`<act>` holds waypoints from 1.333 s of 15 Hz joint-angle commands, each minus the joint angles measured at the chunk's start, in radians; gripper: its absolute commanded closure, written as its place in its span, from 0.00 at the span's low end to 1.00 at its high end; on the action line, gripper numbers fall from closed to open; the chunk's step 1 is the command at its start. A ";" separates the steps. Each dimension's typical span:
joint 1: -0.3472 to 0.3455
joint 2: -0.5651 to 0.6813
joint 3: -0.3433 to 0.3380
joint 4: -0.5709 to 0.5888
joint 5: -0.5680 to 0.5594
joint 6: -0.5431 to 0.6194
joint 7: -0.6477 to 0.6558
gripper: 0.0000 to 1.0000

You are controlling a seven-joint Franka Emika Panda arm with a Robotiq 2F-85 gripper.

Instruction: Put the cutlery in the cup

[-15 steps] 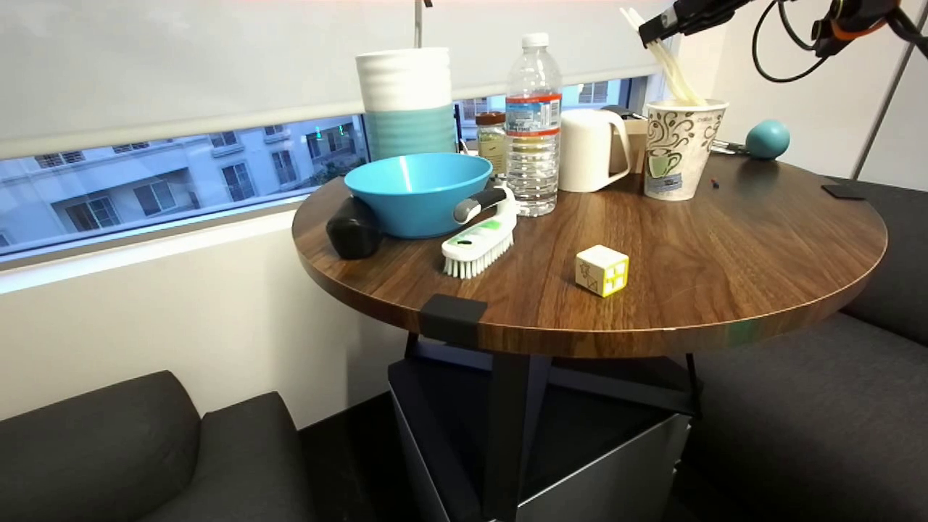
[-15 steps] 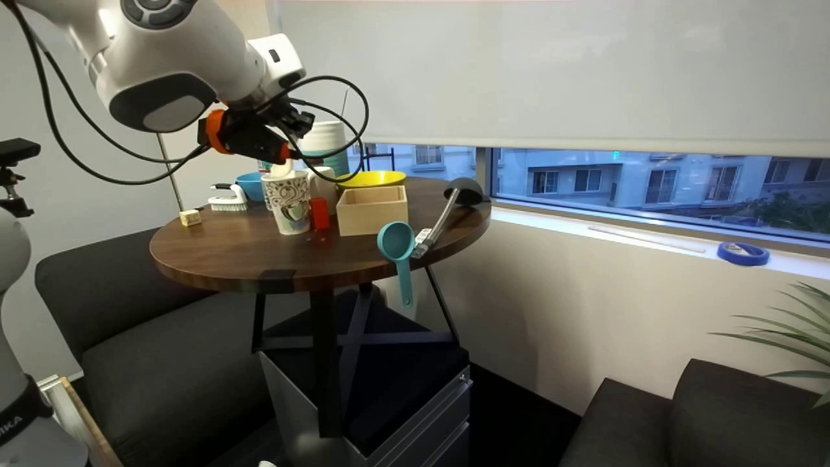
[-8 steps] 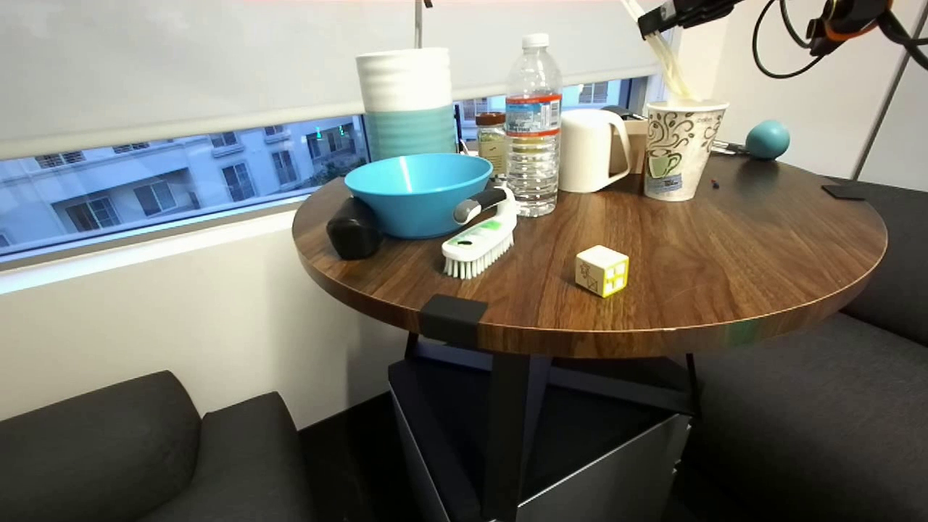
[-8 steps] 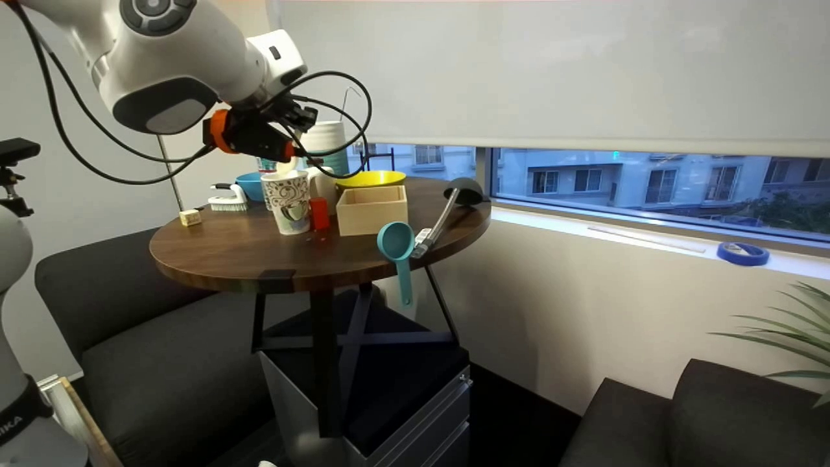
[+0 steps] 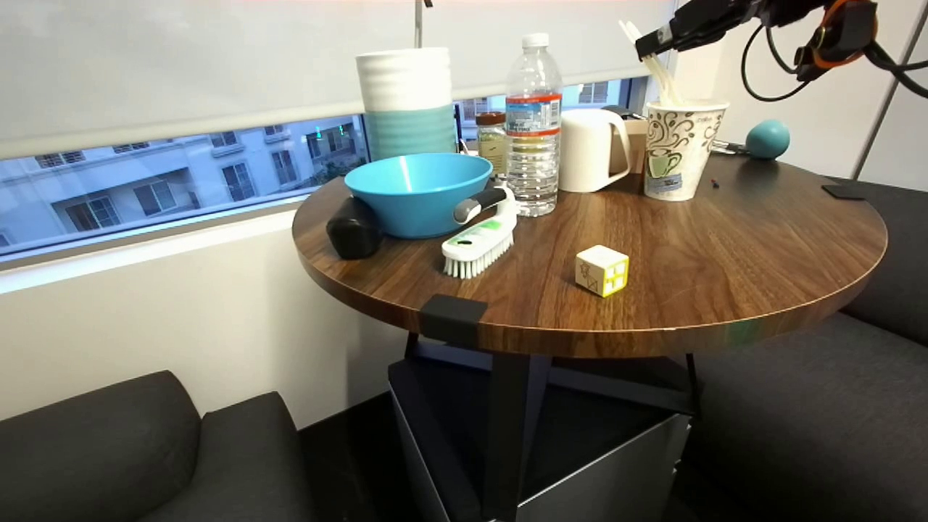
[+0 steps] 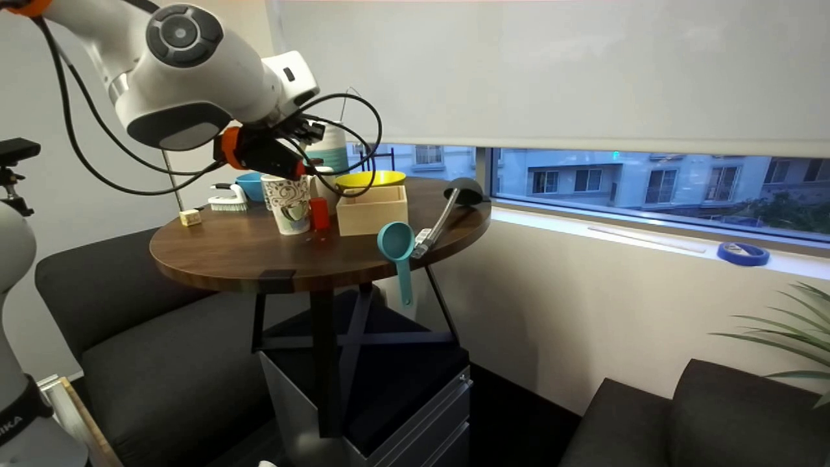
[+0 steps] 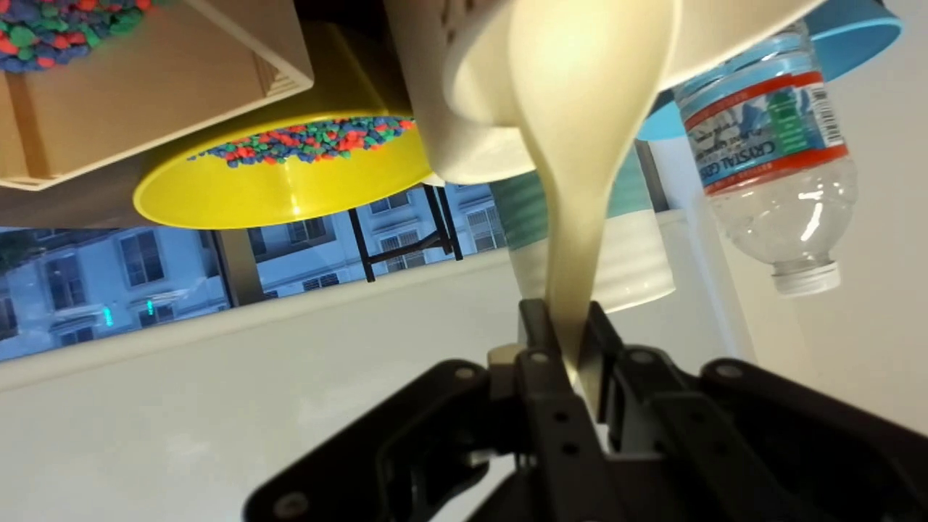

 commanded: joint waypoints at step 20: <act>-0.019 -0.047 -0.109 0.000 0.003 -0.167 -0.205 0.97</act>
